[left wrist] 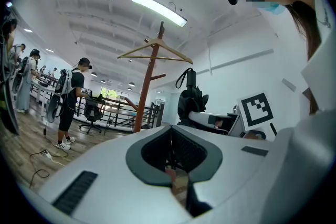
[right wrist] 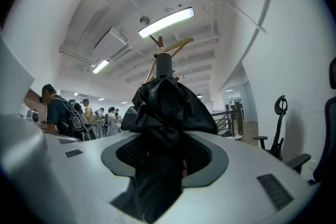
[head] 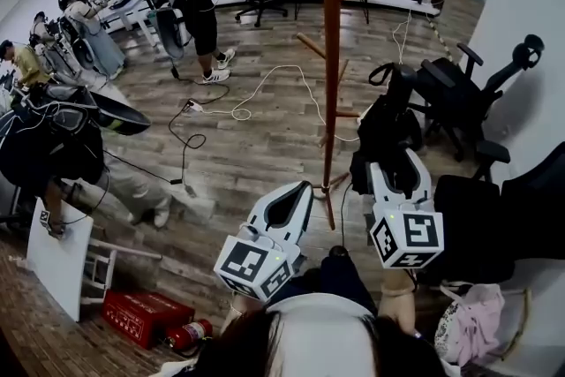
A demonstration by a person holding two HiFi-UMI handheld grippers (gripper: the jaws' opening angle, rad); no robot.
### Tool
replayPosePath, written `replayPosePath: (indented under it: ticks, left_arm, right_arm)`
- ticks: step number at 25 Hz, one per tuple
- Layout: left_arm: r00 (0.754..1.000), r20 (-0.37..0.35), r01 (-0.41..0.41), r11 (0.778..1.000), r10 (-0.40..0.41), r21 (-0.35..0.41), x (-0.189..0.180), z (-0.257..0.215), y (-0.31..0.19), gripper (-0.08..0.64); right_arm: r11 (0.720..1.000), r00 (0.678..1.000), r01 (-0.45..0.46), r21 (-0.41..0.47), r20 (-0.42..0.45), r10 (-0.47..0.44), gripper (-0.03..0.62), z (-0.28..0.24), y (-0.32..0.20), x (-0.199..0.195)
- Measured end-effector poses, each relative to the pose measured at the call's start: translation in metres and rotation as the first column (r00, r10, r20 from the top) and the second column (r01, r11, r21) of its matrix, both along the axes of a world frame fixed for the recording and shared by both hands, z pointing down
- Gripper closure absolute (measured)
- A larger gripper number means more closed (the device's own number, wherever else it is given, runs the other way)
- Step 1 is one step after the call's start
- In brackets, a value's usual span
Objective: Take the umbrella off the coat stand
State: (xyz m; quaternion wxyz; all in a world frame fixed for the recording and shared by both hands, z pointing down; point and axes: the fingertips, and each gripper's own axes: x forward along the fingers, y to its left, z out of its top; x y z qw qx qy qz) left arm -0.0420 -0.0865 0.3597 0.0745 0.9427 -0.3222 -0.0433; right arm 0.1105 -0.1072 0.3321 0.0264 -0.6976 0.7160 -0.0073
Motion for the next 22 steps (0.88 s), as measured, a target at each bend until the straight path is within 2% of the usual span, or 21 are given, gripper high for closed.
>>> replayPosePath:
  ticks: [22]
  left_arm:
    - [0.998,-0.009,-0.066,0.998,0.066,0.017,-0.006,0.008,0.04,0.551]
  right_arm:
    - [0.999,0.999,-0.038,0.017,-0.019,0.038,0.371,0.008,0.059,-0.019]
